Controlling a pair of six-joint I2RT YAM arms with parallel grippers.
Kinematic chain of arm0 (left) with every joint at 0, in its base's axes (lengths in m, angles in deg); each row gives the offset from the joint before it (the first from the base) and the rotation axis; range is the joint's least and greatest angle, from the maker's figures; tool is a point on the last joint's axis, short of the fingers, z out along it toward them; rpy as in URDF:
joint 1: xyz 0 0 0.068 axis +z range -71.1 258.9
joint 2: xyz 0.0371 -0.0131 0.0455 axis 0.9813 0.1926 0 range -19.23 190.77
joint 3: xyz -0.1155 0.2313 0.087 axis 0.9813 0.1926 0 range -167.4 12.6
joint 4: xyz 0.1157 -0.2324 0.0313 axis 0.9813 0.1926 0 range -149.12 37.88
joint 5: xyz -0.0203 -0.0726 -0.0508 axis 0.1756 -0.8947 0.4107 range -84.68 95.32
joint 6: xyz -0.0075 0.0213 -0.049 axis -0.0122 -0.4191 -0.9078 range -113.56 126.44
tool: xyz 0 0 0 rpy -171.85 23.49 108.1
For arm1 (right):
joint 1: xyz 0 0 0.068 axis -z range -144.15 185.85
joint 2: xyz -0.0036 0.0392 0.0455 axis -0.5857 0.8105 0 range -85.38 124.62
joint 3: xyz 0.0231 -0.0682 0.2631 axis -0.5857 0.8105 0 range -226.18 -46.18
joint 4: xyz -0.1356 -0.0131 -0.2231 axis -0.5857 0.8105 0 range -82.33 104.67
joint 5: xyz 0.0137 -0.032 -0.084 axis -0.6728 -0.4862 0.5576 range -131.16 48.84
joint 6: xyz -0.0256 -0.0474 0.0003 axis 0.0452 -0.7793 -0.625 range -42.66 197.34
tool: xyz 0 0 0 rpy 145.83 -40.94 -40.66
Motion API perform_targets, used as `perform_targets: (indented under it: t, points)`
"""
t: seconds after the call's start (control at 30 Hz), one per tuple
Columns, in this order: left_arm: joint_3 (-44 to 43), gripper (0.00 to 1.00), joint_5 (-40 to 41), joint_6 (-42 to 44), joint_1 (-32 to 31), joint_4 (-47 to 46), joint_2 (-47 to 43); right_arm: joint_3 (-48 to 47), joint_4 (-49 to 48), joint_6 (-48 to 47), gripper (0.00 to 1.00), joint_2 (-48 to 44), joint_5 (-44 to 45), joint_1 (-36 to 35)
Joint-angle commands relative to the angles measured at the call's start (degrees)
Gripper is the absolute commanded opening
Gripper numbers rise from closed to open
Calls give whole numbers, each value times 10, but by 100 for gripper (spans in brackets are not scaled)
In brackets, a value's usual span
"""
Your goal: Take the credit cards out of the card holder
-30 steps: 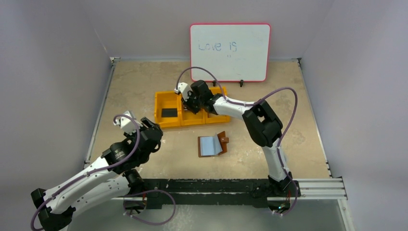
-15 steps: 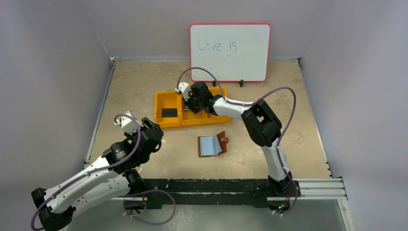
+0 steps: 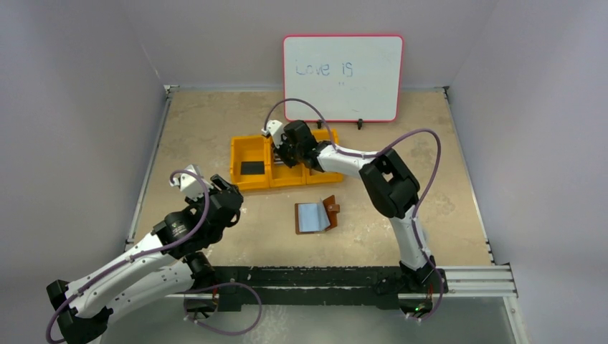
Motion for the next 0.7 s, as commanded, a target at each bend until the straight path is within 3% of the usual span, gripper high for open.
perform_targets:
  t: [0.0, 0.27, 0.5, 0.67]
  points:
    - [-5, 57, 3, -3, 2, -14, 4, 5, -13, 13, 3, -101, -19, -1]
    - [1, 57, -7, 5, 2, -42, 20, 148, -10, 179, 26, -300, -68, -2]
    - [3, 57, -15, 11, 2, -67, 34, 335, -15, 361, 25, -421, -89, -70]
    - [12, 58, -37, 23, 2, -93, 42, 399, 2, 421, 20, -420, -45, -110]
